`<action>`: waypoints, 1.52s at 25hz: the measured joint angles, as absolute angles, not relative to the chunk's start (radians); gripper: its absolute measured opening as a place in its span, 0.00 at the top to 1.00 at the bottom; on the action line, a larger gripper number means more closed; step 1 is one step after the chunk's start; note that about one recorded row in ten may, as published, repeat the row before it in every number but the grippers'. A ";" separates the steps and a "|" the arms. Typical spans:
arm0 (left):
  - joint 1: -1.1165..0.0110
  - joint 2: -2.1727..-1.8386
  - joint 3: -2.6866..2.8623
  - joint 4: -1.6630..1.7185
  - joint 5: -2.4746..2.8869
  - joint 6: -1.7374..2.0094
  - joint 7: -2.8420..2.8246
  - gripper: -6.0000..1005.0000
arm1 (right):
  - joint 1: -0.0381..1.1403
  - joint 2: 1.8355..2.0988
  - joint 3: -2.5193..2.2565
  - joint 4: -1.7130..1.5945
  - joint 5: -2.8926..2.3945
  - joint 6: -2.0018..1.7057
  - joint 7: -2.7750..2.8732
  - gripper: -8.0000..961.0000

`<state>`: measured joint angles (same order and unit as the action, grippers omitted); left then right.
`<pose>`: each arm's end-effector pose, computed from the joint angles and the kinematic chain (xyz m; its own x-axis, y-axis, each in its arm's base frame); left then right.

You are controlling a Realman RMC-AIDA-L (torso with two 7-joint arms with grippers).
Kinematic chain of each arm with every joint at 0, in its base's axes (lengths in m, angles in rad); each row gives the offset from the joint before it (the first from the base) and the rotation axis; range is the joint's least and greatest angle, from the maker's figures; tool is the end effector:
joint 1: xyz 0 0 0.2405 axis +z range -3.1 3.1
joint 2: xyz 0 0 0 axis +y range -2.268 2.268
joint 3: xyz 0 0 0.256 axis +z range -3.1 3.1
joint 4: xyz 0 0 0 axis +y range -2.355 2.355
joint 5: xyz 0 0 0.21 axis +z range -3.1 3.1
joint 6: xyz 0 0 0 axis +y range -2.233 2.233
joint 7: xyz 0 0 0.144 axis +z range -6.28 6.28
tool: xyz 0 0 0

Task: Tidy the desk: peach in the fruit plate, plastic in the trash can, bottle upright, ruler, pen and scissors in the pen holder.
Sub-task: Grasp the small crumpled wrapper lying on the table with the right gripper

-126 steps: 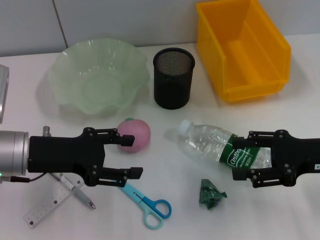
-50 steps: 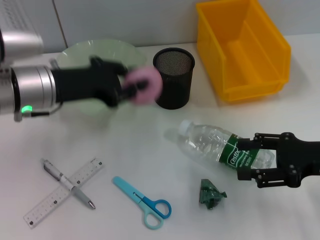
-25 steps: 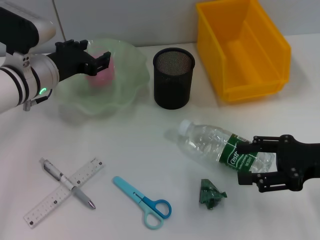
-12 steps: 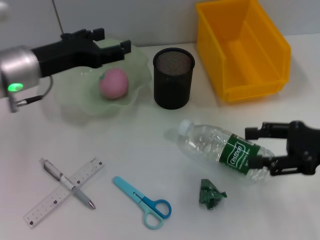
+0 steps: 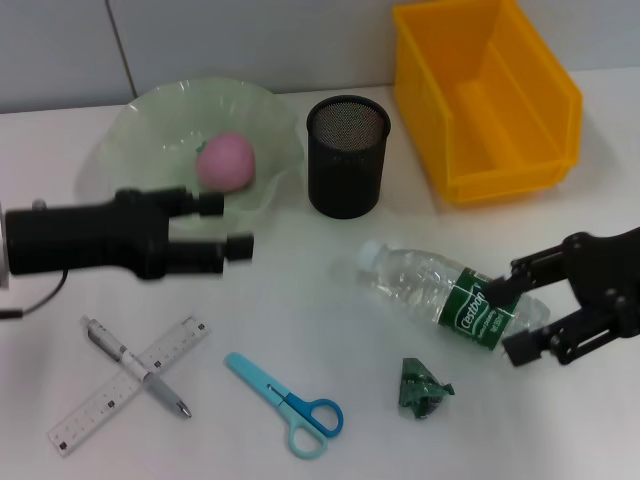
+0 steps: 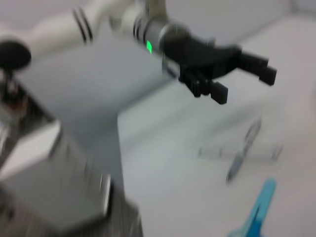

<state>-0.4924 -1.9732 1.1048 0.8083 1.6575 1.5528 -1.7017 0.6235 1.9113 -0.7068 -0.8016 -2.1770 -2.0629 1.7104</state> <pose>-0.2205 0.3385 0.0213 0.7572 0.4238 0.4970 0.4778 -0.8782 0.0210 0.2376 0.3099 0.0779 0.8536 -0.4676 -0.2296 -0.4221 -0.8791 0.2214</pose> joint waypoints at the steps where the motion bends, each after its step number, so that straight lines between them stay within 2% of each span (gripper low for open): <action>1: -0.490 -1.978 1.108 0.808 1.691 1.572 -1.674 0.14 | 0.646 1.915 -0.737 -0.824 -2.202 -2.066 1.726 0.18; 4: -0.489 -1.999 1.110 0.815 1.788 1.659 -1.596 0.14 | 0.696 1.931 -0.823 -0.894 -2.269 -2.070 1.770 0.18; 8: -0.489 -2.007 1.106 0.813 1.818 1.677 -1.579 0.14 | 0.744 1.960 -0.913 -0.977 -2.357 -2.066 1.805 0.18; 9: -0.488 -2.009 1.105 0.808 1.821 1.680 -1.572 0.14 | 0.760 1.981 -0.943 -1.002 -2.407 -2.057 1.806 0.18; 10: -0.488 -2.009 1.105 0.808 1.821 1.680 -1.572 0.14 | 0.760 1.981 -0.943 -1.002 -2.407 -2.057 1.806 0.18; 13: -0.483 -2.014 1.103 0.807 1.821 1.679 -1.565 0.14 | 0.772 2.012 -0.975 -1.024 -2.470 -2.023 1.798 0.18; 14: -0.482 -2.015 1.099 0.806 1.821 1.678 -1.563 0.14 | 0.775 2.033 -1.011 -1.028 -2.489 -1.983 1.783 0.18; 15: -0.480 -2.017 1.091 0.806 1.821 1.678 -1.560 0.14 | 0.775 2.033 -1.011 -1.028 -2.489 -1.983 1.783 0.18; 21: -0.476 -2.023 1.075 0.801 1.821 1.680 -1.559 0.14 | 0.767 2.073 -1.105 -1.005 -2.489 -1.863 1.737 0.18; 38: -0.477 -2.025 1.062 0.795 1.816 1.680 -1.559 0.14 | 0.775 2.082 -1.184 -0.836 -2.447 -1.625 1.638 0.18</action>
<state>-0.4772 -2.0249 1.0618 0.7945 1.8164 1.6800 -1.5592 0.7753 2.0820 -1.1836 -0.8358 -2.4468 -1.6255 1.6382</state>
